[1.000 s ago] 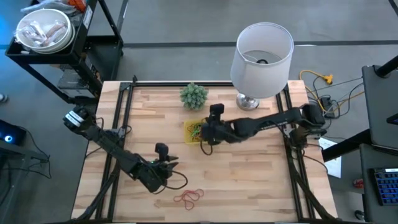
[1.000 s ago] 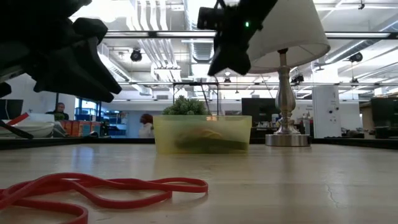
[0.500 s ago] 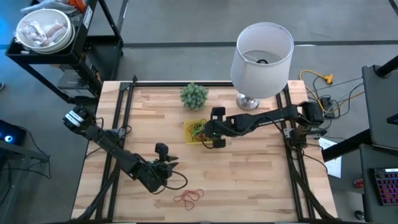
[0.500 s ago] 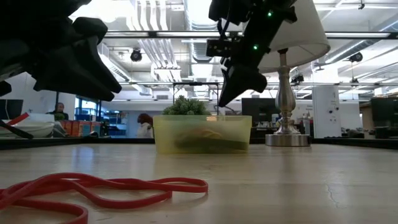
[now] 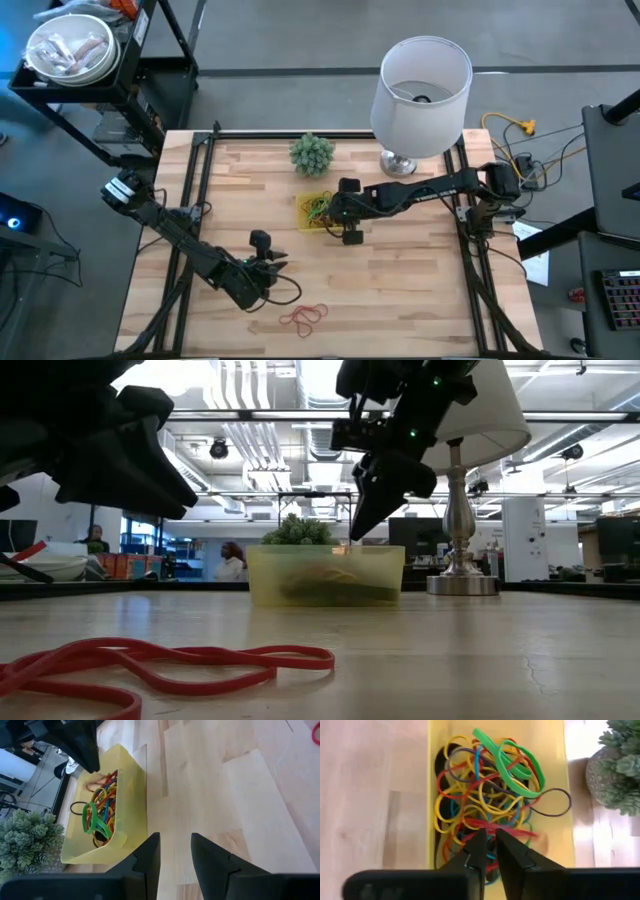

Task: Pick and place rubber bands into bin
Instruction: Put the red rubber band into the yellow bin

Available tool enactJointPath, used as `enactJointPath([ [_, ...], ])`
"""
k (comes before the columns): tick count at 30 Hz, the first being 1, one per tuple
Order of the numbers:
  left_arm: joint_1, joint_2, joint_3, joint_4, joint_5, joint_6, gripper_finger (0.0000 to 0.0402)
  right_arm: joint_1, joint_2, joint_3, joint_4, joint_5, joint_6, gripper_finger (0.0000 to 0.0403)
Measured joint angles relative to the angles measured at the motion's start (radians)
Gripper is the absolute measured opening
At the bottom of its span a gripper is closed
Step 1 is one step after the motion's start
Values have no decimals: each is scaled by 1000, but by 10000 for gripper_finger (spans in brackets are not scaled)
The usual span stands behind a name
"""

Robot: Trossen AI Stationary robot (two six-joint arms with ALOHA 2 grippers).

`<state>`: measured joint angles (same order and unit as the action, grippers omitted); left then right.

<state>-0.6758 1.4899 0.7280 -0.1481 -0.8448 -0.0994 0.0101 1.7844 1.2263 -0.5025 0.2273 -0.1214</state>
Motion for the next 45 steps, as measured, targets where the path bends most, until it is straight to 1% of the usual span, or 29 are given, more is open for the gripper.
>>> enactJointPath([
  [5,0,0,0,16,17,-1,93,-1,0,0,9,7,10,80],
  [8,0,0,0,44,86,1,93,-1,-1,1,6,24,12,106],
  [10,0,0,4,62,168,1,93,2,-6,1,-13,54,15,118],
  [13,0,0,13,85,329,4,93,28,-17,2,-33,94,18,127],
  [17,0,0,7,156,541,4,93,93,-37,1,-45,97,25,127],
  [19,0,6,3,197,615,0,93,133,-44,0,-47,97,41,122],
  [21,0,20,4,220,654,0,93,174,-49,0,-52,97,59,117],
  [26,-1,93,12,272,700,-22,93,285,-50,-1,-89,100,130,103],
  [30,1,145,29,275,704,-75,93,370,-50,-3,-137,175,206,92],
  [35,3,178,70,275,703,-100,93,475,-50,-4,-184,282,305,79],
  [38,3,193,95,277,702,-65,93,532,-50,-4,-185,327,349,72],
  [42,12,218,116,276,701,-18,93,593,-50,-4,-184,370,362,67],
  [45,26,240,138,278,678,3,93,627,-50,-4,-190,392,388,63],
])
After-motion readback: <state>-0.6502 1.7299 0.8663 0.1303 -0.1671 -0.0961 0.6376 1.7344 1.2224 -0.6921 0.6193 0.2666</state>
